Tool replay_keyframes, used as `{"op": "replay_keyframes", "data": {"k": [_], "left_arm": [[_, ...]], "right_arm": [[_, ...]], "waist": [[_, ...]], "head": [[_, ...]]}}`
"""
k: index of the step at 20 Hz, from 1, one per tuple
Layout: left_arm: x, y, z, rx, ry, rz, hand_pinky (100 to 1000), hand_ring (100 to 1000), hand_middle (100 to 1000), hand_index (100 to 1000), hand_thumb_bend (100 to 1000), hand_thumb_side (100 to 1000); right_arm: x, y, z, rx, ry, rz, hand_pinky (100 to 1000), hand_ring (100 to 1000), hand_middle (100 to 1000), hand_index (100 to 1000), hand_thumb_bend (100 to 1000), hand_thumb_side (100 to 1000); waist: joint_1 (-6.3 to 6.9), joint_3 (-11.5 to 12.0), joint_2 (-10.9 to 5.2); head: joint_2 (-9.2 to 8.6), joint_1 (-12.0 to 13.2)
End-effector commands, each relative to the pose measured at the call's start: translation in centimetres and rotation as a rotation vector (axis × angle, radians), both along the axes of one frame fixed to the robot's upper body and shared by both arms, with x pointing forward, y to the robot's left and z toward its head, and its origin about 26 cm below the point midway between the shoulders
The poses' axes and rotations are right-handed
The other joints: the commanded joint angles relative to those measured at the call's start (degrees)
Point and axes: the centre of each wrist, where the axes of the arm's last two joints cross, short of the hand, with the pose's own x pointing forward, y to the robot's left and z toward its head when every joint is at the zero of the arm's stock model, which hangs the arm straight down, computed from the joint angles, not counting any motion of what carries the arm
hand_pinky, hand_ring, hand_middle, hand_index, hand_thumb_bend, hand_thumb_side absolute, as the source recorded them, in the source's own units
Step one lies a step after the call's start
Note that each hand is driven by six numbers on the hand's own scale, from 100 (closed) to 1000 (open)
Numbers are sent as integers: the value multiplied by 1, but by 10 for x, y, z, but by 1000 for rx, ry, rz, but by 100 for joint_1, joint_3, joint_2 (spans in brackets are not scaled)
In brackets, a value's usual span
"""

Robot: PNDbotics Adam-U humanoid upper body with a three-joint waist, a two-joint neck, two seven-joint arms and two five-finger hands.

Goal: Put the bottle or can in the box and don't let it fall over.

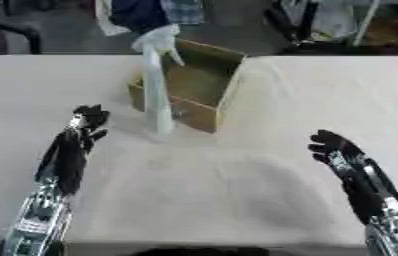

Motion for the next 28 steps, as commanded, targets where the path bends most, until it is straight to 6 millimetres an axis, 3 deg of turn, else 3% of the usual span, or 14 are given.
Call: {"op": "replay_keyframes", "data": {"k": [1,6,8,9,10,11,12,16,19,21,23,28], "left_arm": [[1,3,9,3,-37,1,940,939,955,767,100,963],[1,5,12,1,-53,12,940,939,955,768,100,940],[3,12,25,28,-108,27,939,942,957,774,100,865],[5,17,37,51,-152,32,934,942,953,780,100,750],[9,25,55,92,-219,35,933,946,953,785,100,700],[12,34,77,145,-289,37,927,945,950,795,100,557],[15,42,100,212,-362,33,923,942,947,801,100,506],[24,68,180,534,-569,0,895,924,923,857,100,436],[34,77,220,796,-612,-68,885,931,934,915,100,347],[45,79,233,943,-585,-147,880,932,940,938,100,338],[60,77,236,1086,-519,-271,869,925,945,952,100,404],[106,58,227,1300,-363,-533,881,948,981,964,100,543]], "right_arm": [[1,-4,5,-12,-26,-2,885,847,814,875,100,694],[1,-6,4,-16,-28,-2,885,847,814,875,100,691],[1,-6,4,-18,-30,-4,885,847,814,875,100,689],[0,-7,4,-20,-30,-7,885,847,814,875,100,688],[0,-9,3,-24,-28,-11,885,847,814,875,100,688],[-1,-10,2,-29,-25,-14,885,847,813,875,100,688],[-1,-11,1,-33,-23,-15,885,847,813,875,100,688],[-1,-12,0,-52,-23,-6,885,847,812,875,100,684],[-1,-12,0,-65,-23,2,885,847,812,875,100,684],[-1,-13,0,-71,-24,7,885,847,812,875,100,685],[-1,-13,0,-76,-25,11,885,847,813,875,100,688],[-1,-13,1,-76,-26,13,886,847,813,875,100,683]], "waist": [[20,2,-66],[51,-2,-77],[76,-24,-99],[95,-29,-118],[123,-37,-139],[153,-49,-161],[185,-69,-182],[317,-193,-265],[386,-295,-289],[422,-356,-296],[454,-420,-304],[457,-491,-318]], "head": [[-10,6],[-10,-1],[-10,-31],[-10,-54],[-10,-70],[-10,-73],[-10,-70],[-10,-85],[-10,-93],[-10,-72],[-10,-42],[-10,-49]]}}
